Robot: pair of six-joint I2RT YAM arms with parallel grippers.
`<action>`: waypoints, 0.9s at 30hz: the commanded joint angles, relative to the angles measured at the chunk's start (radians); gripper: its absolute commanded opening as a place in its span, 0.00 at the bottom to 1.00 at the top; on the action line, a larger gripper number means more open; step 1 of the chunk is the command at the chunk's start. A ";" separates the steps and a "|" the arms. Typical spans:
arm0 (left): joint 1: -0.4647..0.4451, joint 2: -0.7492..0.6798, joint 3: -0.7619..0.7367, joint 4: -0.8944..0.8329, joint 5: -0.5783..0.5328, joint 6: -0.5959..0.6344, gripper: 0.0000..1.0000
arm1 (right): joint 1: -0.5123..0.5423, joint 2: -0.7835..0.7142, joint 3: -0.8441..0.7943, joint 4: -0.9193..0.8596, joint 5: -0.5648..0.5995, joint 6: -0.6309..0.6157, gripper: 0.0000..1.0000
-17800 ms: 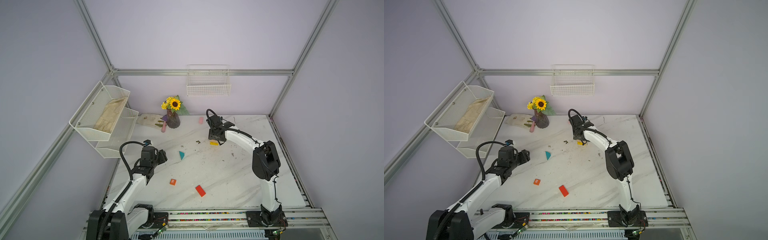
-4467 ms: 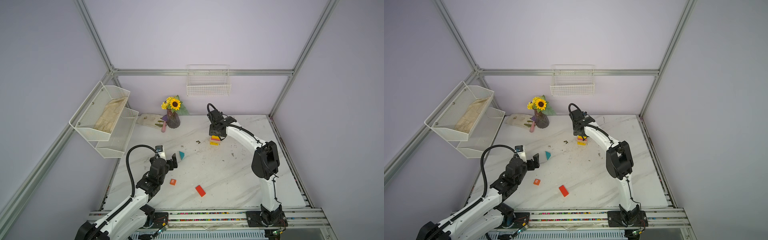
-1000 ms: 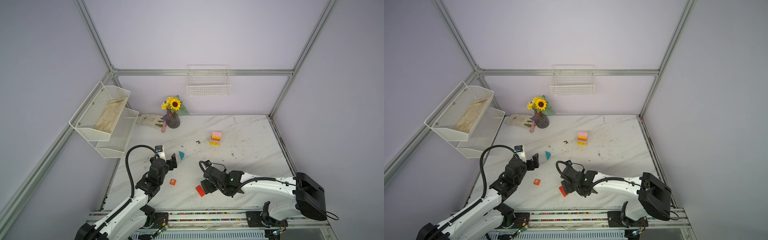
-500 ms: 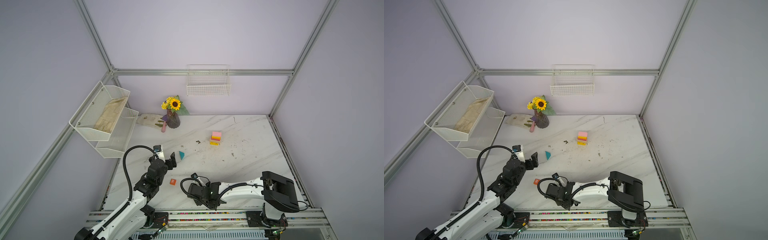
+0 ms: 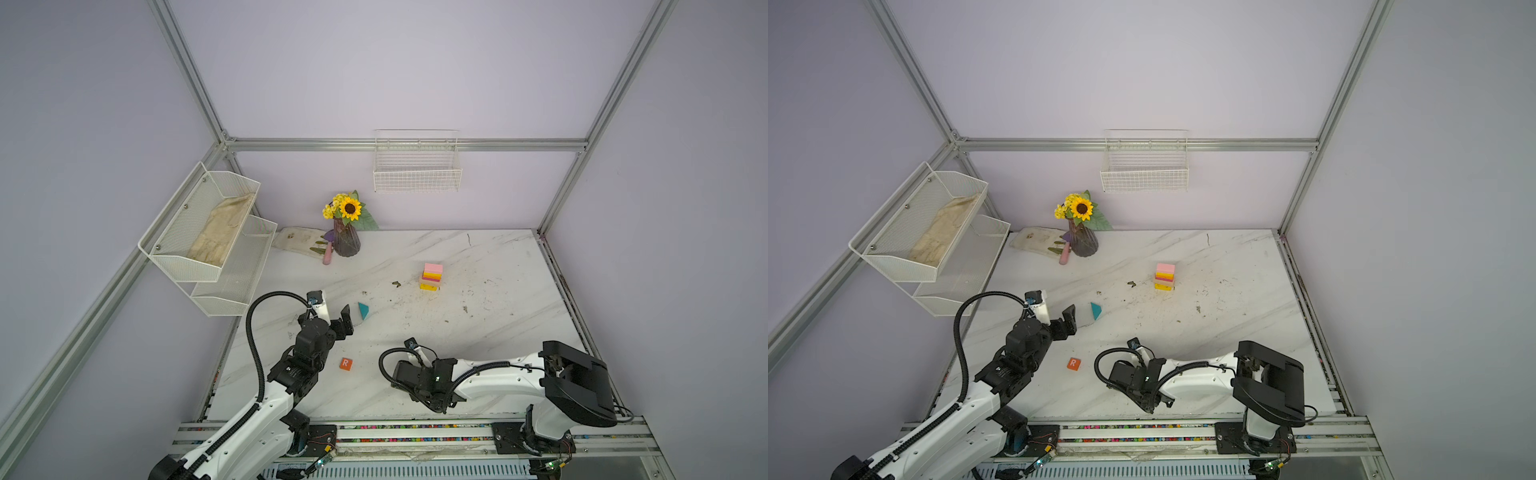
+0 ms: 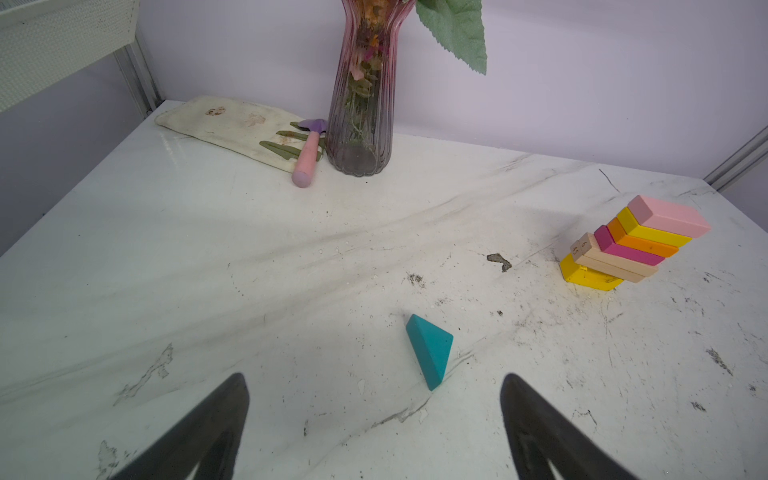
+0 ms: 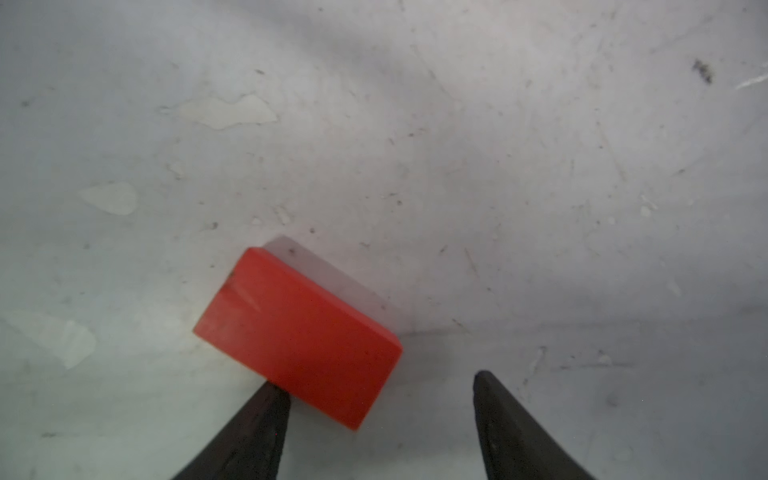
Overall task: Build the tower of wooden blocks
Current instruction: 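Move the right gripper toward the robot over the red block, then lower the right gripper and close it on the red block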
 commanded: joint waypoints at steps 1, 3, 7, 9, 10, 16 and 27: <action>0.004 -0.010 -0.035 0.026 -0.006 -0.006 0.93 | -0.029 -0.025 -0.027 -0.054 0.009 0.032 0.71; 0.003 -0.011 -0.035 0.027 -0.004 -0.006 0.93 | -0.038 -0.032 -0.031 -0.051 0.002 0.032 0.71; 0.004 -0.011 -0.035 0.026 -0.004 -0.007 0.93 | -0.039 -0.052 -0.040 0.014 -0.051 -0.010 0.74; 0.002 -0.011 -0.035 0.027 -0.004 -0.007 0.93 | -0.036 -0.061 -0.051 0.077 -0.106 -0.035 0.80; 0.004 -0.013 -0.035 0.025 -0.004 -0.006 0.93 | -0.034 -0.063 -0.052 0.103 -0.126 -0.042 0.83; 0.003 -0.013 -0.035 0.024 -0.002 -0.005 0.93 | -0.031 -0.015 -0.017 0.162 -0.171 -0.023 0.94; 0.004 -0.013 -0.037 0.026 -0.003 -0.008 0.93 | -0.035 0.135 0.114 0.037 -0.065 0.062 0.80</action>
